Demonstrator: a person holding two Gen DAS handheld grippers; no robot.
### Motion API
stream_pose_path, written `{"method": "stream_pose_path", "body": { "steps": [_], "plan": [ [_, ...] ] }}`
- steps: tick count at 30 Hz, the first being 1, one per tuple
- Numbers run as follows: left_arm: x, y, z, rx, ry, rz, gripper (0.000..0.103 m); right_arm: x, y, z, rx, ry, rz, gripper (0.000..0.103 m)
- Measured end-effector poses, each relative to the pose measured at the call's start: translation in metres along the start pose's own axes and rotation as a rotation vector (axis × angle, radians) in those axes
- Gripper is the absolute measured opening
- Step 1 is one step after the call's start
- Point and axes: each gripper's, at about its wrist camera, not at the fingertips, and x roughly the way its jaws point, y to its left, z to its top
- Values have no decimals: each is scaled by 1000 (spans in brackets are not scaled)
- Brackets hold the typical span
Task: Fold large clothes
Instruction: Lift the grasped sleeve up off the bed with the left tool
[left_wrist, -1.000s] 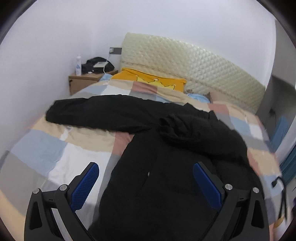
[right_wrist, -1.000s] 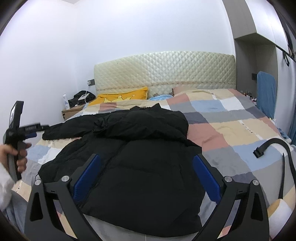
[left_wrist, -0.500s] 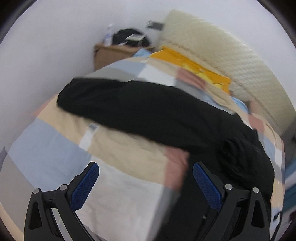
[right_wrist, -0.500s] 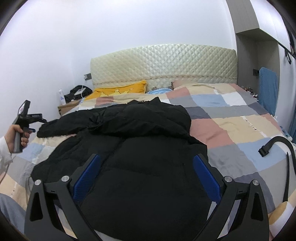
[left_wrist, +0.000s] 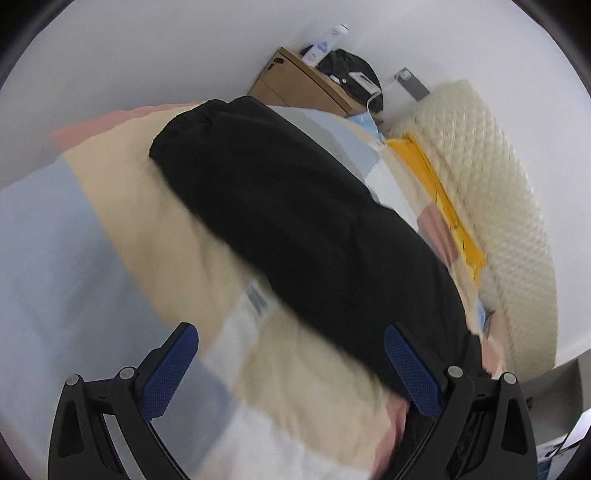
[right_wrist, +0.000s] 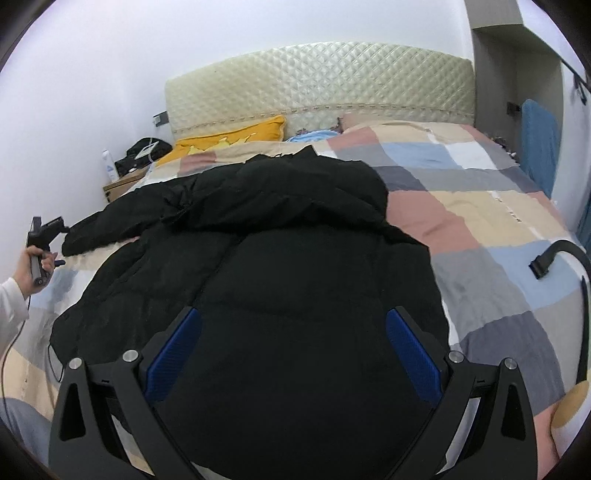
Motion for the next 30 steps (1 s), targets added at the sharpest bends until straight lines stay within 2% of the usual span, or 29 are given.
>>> {"method": "stream_pose_path", "body": {
  "steps": [3, 7, 10, 12, 13, 15, 17, 18, 20, 23, 25, 30],
  "plan": [
    [16, 15, 13, -31, -48, -3, 95, 6, -2, 4, 30, 4, -52, 100],
    [41, 35, 36, -76, -86, -54, 95, 18, 0, 13, 47, -4, -135, 100],
    [57, 37, 51, -55, -105, -75, 93, 30, 7, 20, 13, -4, -162, 100],
    [58, 38, 54, -43, -160, -99, 79, 34, 11, 20, -18, -1, -162, 100],
    [61, 43, 56, -64, -161, -111, 73, 38, 12, 20, -33, 7, -174, 100],
    [70, 49, 65, -98, -165, -133, 66, 44, 9, 20, -26, 31, -173, 100],
    [75, 47, 71, -92, -170, -105, 48, 48, 3, 19, 9, 54, -153, 100],
    [75, 44, 72, -81, -176, -79, 44, 49, 0, 18, 23, 60, -155, 100],
    [68, 33, 71, -52, -221, -31, 28, 49, -6, 17, 49, 76, -160, 100],
    [57, 12, 66, 19, -237, 48, 14, 42, -13, 17, 86, 67, -158, 100],
    [45, 1, 63, 22, -245, 68, 8, 37, -13, 16, 85, 63, -137, 100],
    [0, -24, 58, 25, -281, 84, 5, 27, -9, 15, 55, 54, -109, 100]
  ]
}}
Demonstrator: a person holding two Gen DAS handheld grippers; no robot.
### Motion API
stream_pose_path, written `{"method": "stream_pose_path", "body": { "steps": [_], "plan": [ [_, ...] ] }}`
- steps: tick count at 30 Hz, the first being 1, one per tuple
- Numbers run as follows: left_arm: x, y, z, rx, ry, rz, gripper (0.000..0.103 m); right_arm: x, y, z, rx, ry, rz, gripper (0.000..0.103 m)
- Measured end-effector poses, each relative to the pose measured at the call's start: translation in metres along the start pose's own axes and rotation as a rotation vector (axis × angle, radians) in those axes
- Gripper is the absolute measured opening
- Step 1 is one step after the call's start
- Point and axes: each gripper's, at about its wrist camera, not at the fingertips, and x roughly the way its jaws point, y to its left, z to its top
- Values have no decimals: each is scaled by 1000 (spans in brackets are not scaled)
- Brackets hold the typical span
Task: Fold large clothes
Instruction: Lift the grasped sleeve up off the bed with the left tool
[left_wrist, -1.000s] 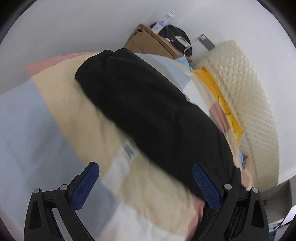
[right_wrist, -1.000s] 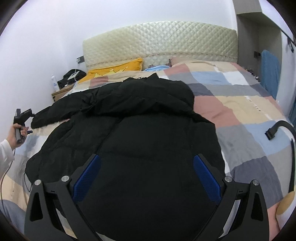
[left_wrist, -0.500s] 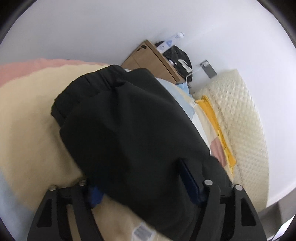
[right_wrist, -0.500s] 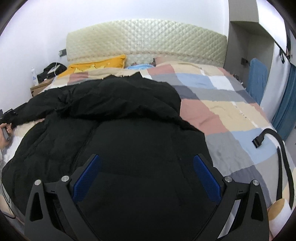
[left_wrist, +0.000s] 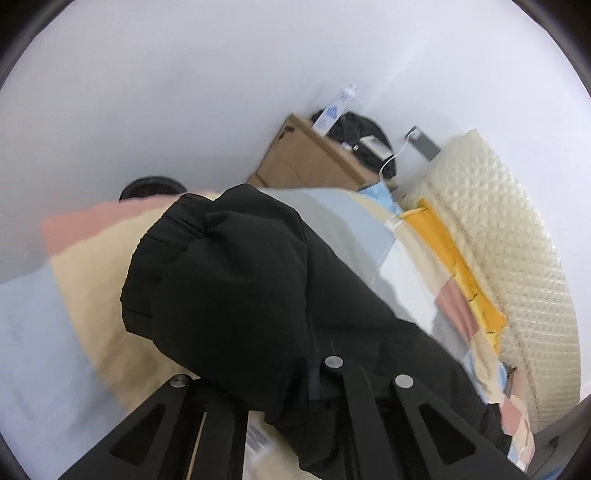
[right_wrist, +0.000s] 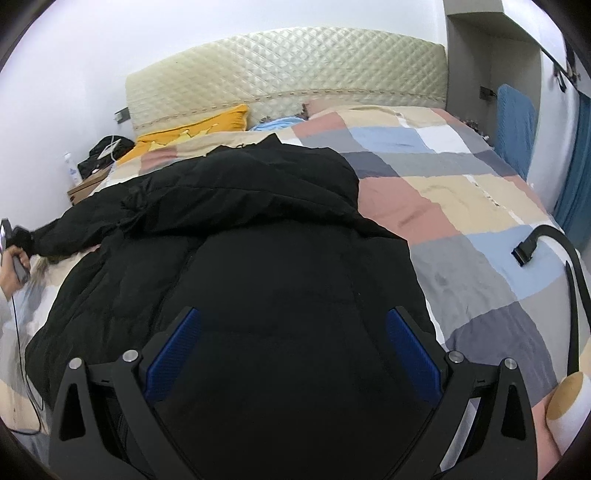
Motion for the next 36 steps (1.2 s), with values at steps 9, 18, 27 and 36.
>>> {"method": "stream_pose_path", "body": {
  "steps": [9, 18, 27, 36],
  "plan": [
    [-92, -72, 18, 117, -25, 43, 4, -34, -12, -5, 2, -63, 65, 100],
    [-193, -169, 4, 240, -124, 10, 4, -58, -19, -7, -27, -136, 117, 100],
    [-277, -267, -29, 328, -189, -55, 4, -71, -44, -8, -1, -188, 146, 100],
    [-341, -366, -84, 482, -237, -109, 4, -79, -58, -6, 2, -221, 226, 100]
  ]
}}
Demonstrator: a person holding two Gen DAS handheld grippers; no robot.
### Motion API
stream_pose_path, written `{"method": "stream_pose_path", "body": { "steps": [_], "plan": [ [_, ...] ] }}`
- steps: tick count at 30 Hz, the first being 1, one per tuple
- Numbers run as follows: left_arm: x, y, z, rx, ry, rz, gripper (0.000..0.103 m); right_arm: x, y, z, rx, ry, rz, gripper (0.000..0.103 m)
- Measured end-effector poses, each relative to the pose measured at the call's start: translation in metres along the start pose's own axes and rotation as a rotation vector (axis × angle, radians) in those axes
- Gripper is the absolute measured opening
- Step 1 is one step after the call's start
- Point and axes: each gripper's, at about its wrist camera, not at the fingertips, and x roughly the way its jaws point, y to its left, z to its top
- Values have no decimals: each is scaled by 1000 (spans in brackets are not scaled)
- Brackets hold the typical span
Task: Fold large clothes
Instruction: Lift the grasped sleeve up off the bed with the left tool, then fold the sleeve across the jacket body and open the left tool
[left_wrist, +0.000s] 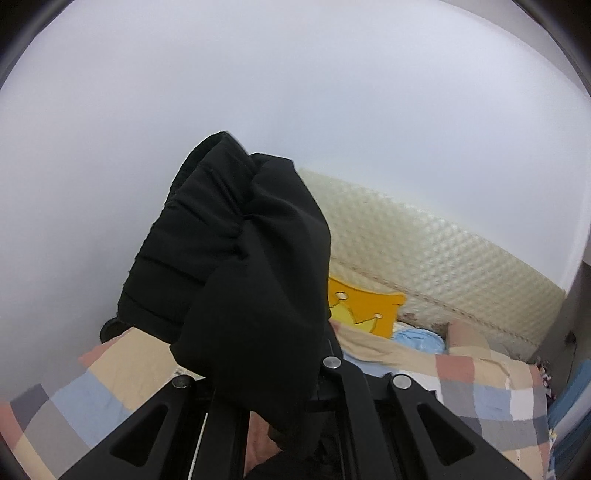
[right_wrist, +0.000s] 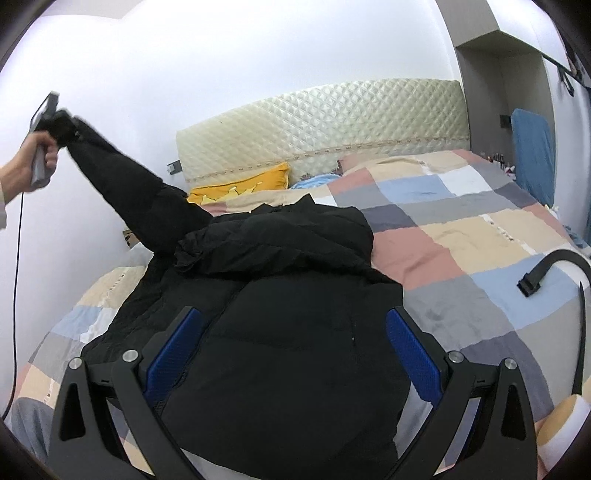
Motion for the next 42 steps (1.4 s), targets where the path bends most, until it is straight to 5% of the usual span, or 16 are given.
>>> {"method": "stream_pose_path", "body": {
  "steps": [8, 14, 29, 42],
  "plan": [
    [-25, -97, -23, 22, 16, -108, 4, -16, -24, 1, 3, -48, -31, 100],
    [-27, -193, -62, 180, 52, -165, 4, -27, -49, 7, 66, -94, -20, 100],
    [21, -367, -250, 485, 179, -298, 4, -30, -76, 9, 101, -120, -40, 101],
    [103, -406, -413, 518, 347, -356, 5, -8, -105, 4, 204, -105, -110, 101]
  ]
}}
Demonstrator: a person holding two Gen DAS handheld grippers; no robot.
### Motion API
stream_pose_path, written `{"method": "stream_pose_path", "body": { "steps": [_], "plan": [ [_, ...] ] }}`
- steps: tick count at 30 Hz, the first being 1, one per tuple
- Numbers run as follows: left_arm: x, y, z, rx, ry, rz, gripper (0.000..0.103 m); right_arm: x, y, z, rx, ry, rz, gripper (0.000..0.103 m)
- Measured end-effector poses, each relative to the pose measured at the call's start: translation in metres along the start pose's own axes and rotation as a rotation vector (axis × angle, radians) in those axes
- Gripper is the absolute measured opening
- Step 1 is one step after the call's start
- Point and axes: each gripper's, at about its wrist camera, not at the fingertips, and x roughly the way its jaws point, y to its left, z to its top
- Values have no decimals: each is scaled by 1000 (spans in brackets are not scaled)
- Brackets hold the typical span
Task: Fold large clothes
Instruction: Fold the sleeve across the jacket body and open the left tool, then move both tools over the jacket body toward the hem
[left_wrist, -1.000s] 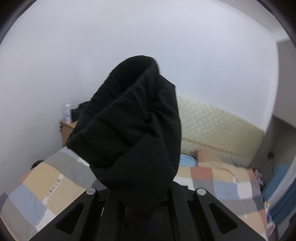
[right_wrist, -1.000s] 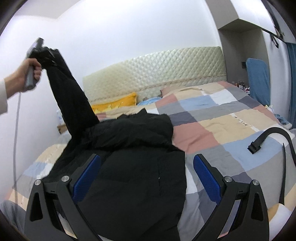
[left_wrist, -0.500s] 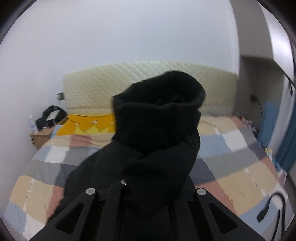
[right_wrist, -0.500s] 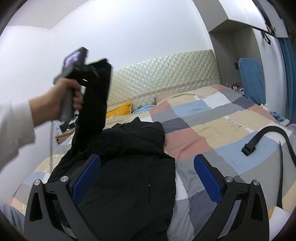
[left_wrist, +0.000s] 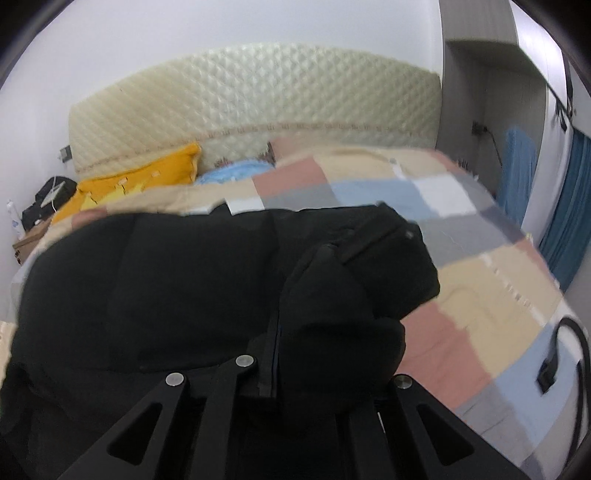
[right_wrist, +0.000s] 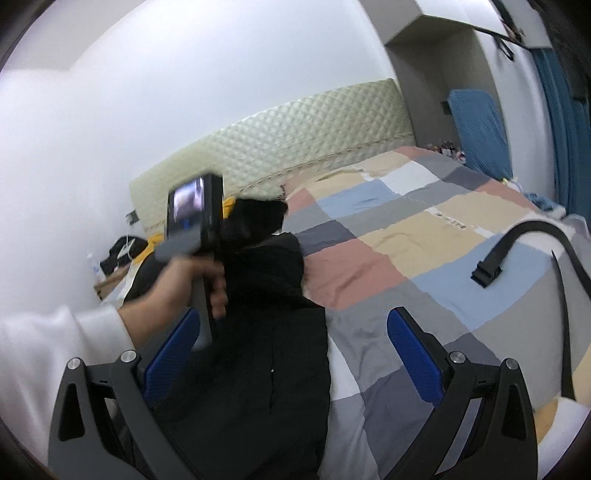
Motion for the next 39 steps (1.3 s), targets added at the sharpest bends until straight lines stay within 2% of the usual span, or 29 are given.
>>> {"method": "stream_pose_path", "body": {
  "steps": [4, 8, 10, 14, 18, 19, 21, 22, 23, 27, 33, 39],
  "plan": [
    [23, -1, -25, 58, 37, 15, 9, 9, -5, -1, 24, 10, -20, 101],
    [36, 1, -32, 84, 68, -3, 12, 14, -6, -1, 28, 4, -45, 101],
    [31, 3, -30, 78, 59, -10, 13, 16, -5, -1, 27, -1, -47, 101],
    [14, 14, -23, 22, -12, -23, 17, 23, -5, -3, 28, 18, -59, 101],
    [11, 18, -22, 1, 32, -15, 21, 24, -3, -3, 18, 13, -69, 101],
    [7, 17, -22, 9, 32, -9, 27, 24, -1, -3, 12, 11, -70, 101],
    [-2, 15, -24, 26, 24, 10, 45, 24, 1, -4, 3, 11, -73, 101],
    [-6, 14, -25, 38, 22, 28, 61, 24, 2, -4, -2, 13, -76, 101],
    [-8, 13, -26, 53, 19, 44, 71, 24, 3, -4, -6, 16, -77, 101],
    [-32, 17, -26, 75, 1, 16, 71, 22, 7, -5, -19, 9, -76, 101],
    [-81, 46, -18, -7, 8, -26, 72, 18, 8, -6, -31, 2, -57, 101],
    [-144, 81, -14, -60, -16, -27, 72, 23, 17, -9, -58, 46, -31, 101]
  ]
}}
